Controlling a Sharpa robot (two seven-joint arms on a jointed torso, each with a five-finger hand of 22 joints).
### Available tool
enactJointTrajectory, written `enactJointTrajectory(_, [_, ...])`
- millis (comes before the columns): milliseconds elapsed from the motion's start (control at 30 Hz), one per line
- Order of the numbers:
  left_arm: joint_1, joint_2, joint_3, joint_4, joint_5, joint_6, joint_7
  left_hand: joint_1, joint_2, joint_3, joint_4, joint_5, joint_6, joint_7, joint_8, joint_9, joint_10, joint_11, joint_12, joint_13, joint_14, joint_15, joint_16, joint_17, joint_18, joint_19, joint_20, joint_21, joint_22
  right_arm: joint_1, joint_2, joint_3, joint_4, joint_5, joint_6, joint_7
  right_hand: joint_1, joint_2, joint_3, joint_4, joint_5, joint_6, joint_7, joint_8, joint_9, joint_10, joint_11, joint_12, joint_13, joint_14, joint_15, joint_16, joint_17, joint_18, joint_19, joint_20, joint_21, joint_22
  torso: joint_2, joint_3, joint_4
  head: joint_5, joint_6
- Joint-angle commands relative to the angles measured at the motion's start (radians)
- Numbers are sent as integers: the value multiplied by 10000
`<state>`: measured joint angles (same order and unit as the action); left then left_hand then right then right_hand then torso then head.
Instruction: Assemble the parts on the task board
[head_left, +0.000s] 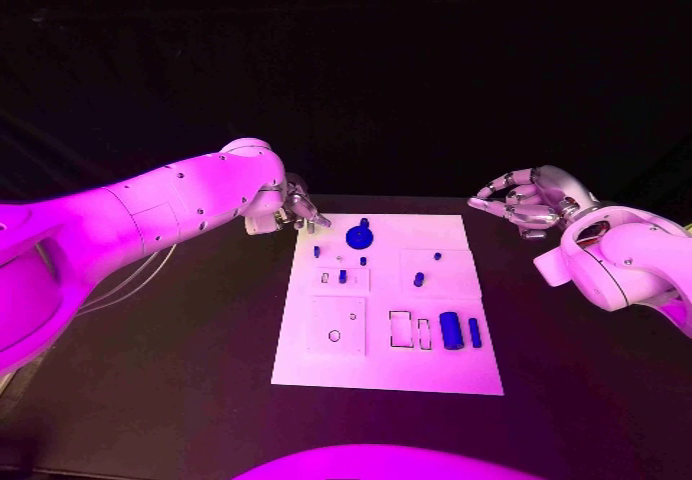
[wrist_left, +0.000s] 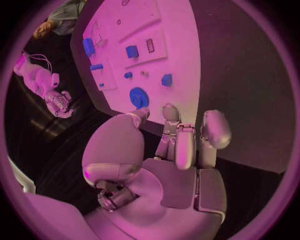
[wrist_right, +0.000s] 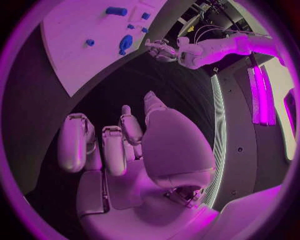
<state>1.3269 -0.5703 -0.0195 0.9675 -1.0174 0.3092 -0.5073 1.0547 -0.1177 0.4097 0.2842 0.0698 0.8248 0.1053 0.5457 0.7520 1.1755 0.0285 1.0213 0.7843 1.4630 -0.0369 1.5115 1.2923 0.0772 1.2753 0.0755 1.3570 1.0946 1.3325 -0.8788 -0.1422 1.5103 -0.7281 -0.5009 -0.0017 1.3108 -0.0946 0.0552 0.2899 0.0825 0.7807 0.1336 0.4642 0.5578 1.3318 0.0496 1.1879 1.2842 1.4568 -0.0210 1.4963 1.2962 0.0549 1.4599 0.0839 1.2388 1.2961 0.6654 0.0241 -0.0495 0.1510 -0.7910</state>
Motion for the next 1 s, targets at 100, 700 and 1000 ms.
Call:
enactJointTrajectory(100, [-121, 54, -35, -95, 150, 63, 78, -49, -68, -348, 79, 151, -154, 19, -120, -96, -201, 43, -104, -102, 613, 89, -131, 1700, 235, -8, 64, -174, -76, -6, 7, 2, 2, 9, -60, 104, -31, 205, -486, -36, -90, -111, 7, -43, 103, -405, 32, -311, -227, 767, 7, -142, 1391, 210, -286, -7, -294, 692, -10, 9, 1, 2, -30])
enactJointTrajectory(700, [-303, 2, -147, -131, 260, 391, 57, -150, -110, -534, 75, 120, -140, 29, -171, -151, -259, 54, -110, -141, 596, 104, -144, 1676, 248, -51, 82, -213, -133, -6, 2, 1, -7, 20, -103, 147, -2, 244, -567, -31, -90, -127, 19, -92, 113, -745, 43, -902, -696, 685, 16, -357, 1127, 297, -451, 8, -782, 423, -28, 19, 3, -3, -101])
enactJointTrajectory(1000, [-308, -45, -170, -67, 261, 704, 8, -125, -119, -559, 58, 120, -129, 25, -175, -158, -265, 53, -103, -138, 598, 105, -139, 1683, 247, -51, 85, -213, -128, -6, 5, 1, -15, 20, -93, 144, 0, 248, -576, -31, -90, -129, 19, -97, 114, -765, 44, -944, -732, 680, 15, -373, 1109, 300, -457, 8, -806, 410, -27, 20, 8, 2, -111])
